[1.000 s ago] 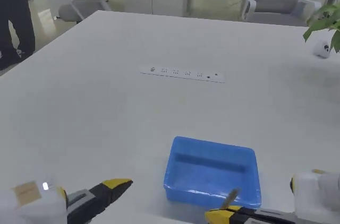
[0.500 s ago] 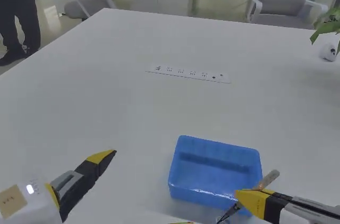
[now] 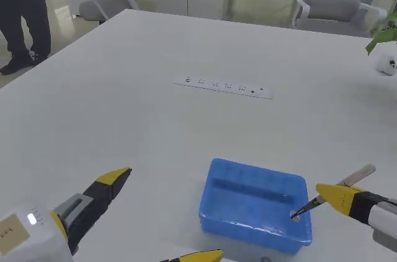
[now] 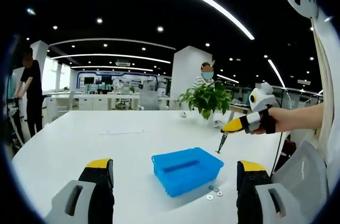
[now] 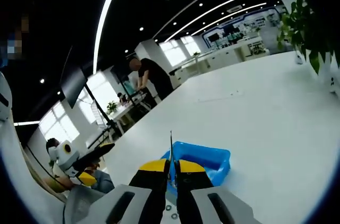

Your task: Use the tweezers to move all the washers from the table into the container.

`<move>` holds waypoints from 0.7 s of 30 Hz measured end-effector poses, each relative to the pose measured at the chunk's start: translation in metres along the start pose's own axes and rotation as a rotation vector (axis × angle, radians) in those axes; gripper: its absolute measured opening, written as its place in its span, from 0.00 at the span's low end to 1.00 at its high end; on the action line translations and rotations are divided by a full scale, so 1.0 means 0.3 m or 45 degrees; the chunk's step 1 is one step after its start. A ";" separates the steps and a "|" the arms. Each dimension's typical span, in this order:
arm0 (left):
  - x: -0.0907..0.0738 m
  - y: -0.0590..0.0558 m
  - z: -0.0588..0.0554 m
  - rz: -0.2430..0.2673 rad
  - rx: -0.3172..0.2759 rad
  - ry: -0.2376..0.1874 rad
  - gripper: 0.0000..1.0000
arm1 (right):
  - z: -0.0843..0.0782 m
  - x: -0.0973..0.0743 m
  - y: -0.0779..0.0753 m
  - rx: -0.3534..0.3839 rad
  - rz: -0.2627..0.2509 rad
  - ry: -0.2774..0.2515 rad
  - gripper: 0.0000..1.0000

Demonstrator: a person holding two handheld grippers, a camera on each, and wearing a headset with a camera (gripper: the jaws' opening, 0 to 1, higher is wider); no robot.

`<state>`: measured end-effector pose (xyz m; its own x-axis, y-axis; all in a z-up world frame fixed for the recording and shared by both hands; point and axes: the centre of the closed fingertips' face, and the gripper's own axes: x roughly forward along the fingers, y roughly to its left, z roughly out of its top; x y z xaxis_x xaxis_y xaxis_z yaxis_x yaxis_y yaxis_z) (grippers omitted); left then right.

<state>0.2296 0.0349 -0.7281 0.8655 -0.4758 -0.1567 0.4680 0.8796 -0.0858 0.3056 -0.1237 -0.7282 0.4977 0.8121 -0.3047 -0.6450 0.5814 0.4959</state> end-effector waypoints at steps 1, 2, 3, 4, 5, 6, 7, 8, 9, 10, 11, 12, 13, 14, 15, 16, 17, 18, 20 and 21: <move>0.000 -0.002 0.002 -0.004 -0.002 -0.005 0.99 | 0.007 0.005 -0.011 -0.007 -0.015 -0.004 0.02; -0.001 -0.002 0.005 -0.005 -0.002 -0.012 0.99 | 0.010 0.010 -0.016 -0.009 -0.022 -0.002 0.02; -0.001 -0.004 0.007 -0.008 -0.003 -0.017 0.99 | 0.015 0.017 -0.023 -0.016 -0.029 -0.002 0.02; -0.001 -0.005 0.007 -0.011 -0.007 -0.018 0.99 | 0.018 0.023 -0.026 -0.025 -0.034 -0.003 0.02; 0.000 -0.004 0.003 -0.011 -0.008 -0.008 0.99 | 0.021 0.030 -0.027 -0.050 -0.035 0.007 0.02; 0.000 -0.004 0.001 -0.010 -0.005 -0.004 0.99 | 0.021 0.035 -0.030 -0.087 -0.037 0.015 0.02; 0.000 -0.005 0.000 -0.011 -0.004 -0.003 0.99 | 0.022 0.041 -0.034 -0.113 -0.044 0.022 0.02; 0.001 -0.007 0.000 -0.015 -0.004 -0.001 0.99 | 0.020 0.050 -0.036 -0.129 -0.046 0.037 0.02; 0.001 -0.008 0.000 -0.016 -0.001 -0.002 0.99 | 0.018 0.056 -0.039 -0.143 -0.050 0.046 0.02; 0.001 -0.009 -0.001 -0.017 0.003 0.002 0.99 | 0.018 0.066 -0.045 -0.159 -0.056 0.051 0.02; 0.001 -0.009 -0.003 -0.017 0.004 0.004 0.99 | 0.016 0.073 -0.048 -0.168 -0.056 0.058 0.02; 0.001 -0.009 -0.004 -0.018 0.004 0.006 0.99 | 0.011 0.082 -0.054 -0.188 -0.061 0.071 0.02; 0.001 -0.007 -0.005 -0.015 0.006 0.009 0.99 | 0.009 0.085 -0.057 -0.194 -0.064 0.076 0.02; 0.000 -0.006 -0.004 -0.011 0.010 0.008 0.99 | -0.002 0.094 -0.067 -0.221 -0.071 0.100 0.02; 0.000 -0.005 -0.004 -0.011 0.010 0.005 0.99 | -0.009 0.099 -0.073 -0.227 -0.076 0.113 0.02; 0.000 -0.005 -0.004 -0.011 0.004 0.005 0.99 | -0.017 0.108 -0.081 -0.241 -0.081 0.130 0.02; 0.000 -0.005 -0.003 -0.013 0.000 0.004 0.99 | -0.020 0.111 -0.087 -0.249 -0.083 0.136 0.02; 0.000 -0.005 -0.004 -0.012 -0.002 0.005 0.99 | -0.026 0.118 -0.091 -0.253 -0.079 0.146 0.02; 0.000 -0.004 -0.004 -0.010 0.000 0.004 0.99 | -0.034 0.127 -0.102 -0.263 -0.081 0.161 0.02; 0.001 -0.003 -0.007 -0.010 -0.001 0.010 0.99 | -0.038 0.131 -0.106 -0.267 -0.081 0.168 0.02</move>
<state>0.2289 0.0340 -0.7300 0.8602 -0.4829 -0.1636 0.4748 0.8757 -0.0883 0.3390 -0.1098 -0.7653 0.4697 0.7652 -0.4402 -0.7280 0.6178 0.2973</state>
